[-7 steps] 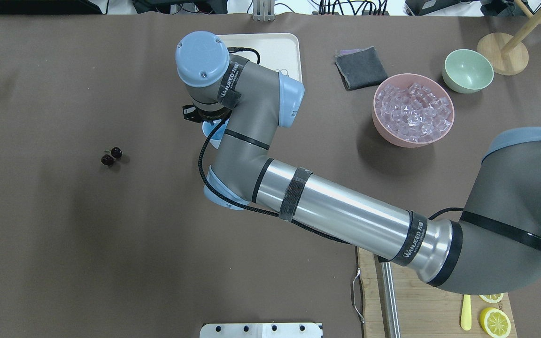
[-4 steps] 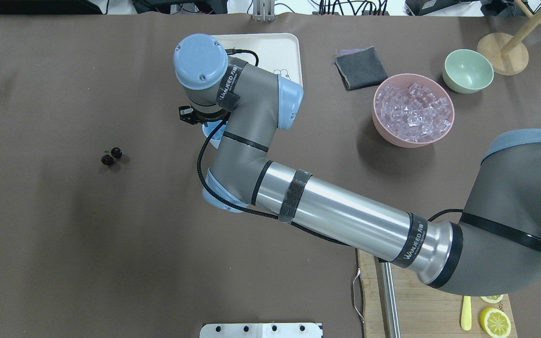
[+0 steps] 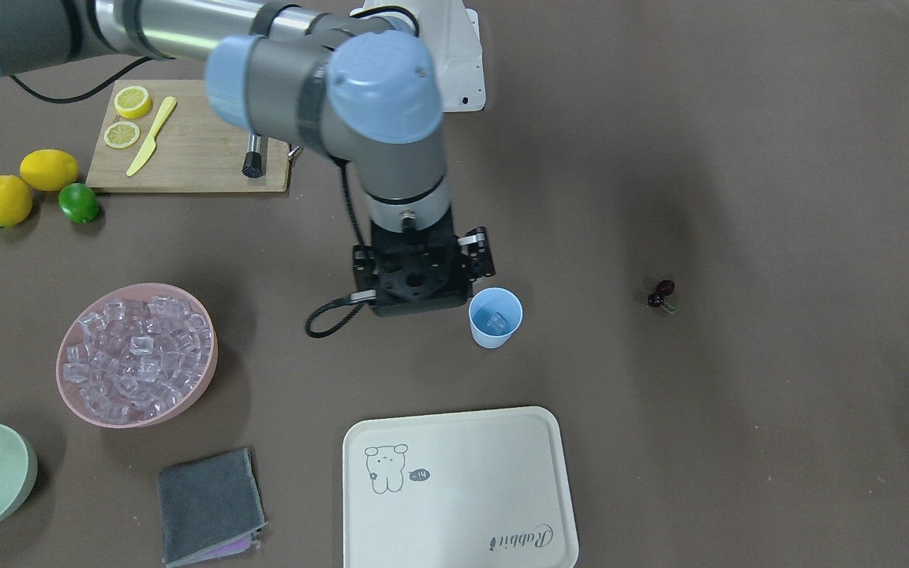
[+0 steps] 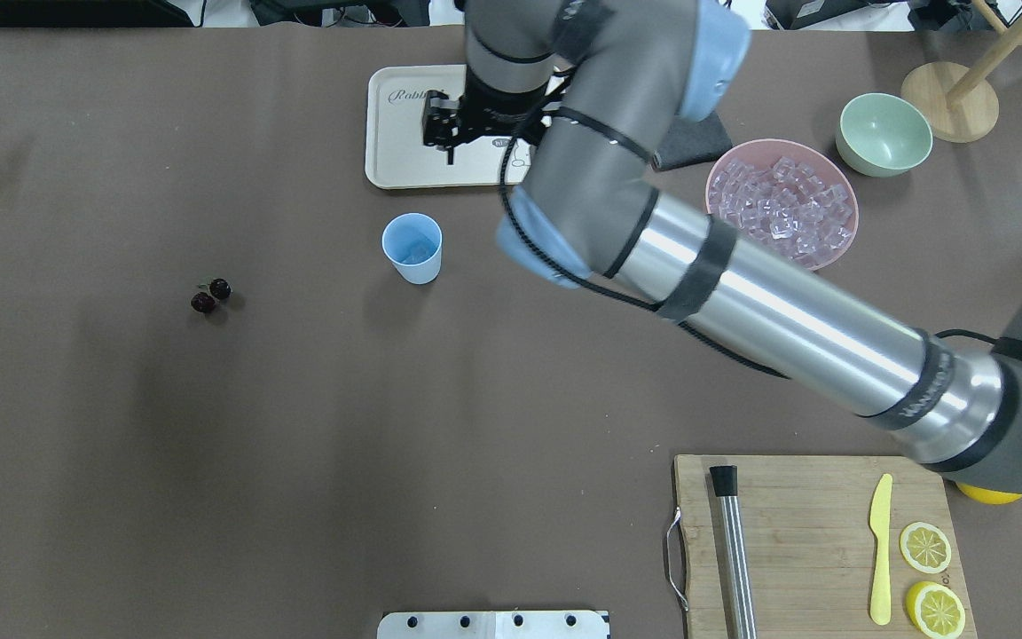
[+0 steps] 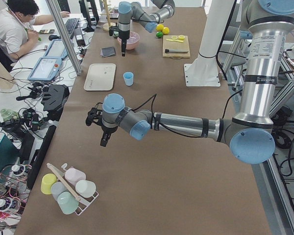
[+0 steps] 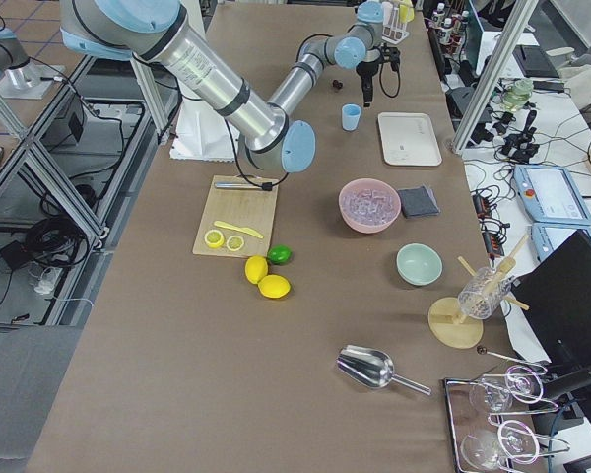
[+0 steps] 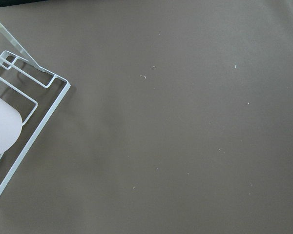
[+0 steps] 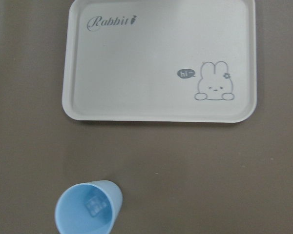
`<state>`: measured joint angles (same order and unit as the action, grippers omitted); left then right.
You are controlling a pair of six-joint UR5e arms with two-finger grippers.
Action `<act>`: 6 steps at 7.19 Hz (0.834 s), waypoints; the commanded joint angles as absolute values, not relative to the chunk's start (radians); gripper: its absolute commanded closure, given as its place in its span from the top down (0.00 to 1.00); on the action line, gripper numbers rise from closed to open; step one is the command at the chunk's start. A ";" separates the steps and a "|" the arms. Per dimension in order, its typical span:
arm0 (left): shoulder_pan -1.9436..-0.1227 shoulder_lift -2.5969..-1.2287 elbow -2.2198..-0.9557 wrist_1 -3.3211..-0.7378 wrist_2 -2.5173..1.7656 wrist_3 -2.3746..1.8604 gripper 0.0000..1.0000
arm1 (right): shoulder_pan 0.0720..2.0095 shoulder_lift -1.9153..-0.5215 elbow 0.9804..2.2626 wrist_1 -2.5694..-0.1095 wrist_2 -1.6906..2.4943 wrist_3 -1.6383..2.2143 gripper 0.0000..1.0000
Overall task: Put ice and cherries in cup
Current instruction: 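Move the right gripper back over the pink ice bowl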
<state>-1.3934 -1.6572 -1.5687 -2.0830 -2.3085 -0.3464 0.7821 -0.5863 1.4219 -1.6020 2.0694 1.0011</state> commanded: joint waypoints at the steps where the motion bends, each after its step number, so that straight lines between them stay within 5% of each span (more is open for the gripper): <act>1: -1.393 -1.655 -1.572 -2.083 -2.307 -0.347 0.97 | 0.939 -0.791 1.522 -1.608 2.221 0.970 0.98; 6: -1.390 -1.666 -1.577 -2.085 -2.307 -0.347 0.97 | 0.979 -1.015 1.531 -1.601 2.211 0.670 0.96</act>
<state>-1.3918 -1.6618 -1.5791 -2.0846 -2.3071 -0.3467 0.9987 -0.9925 1.5316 -1.6022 2.2255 0.6953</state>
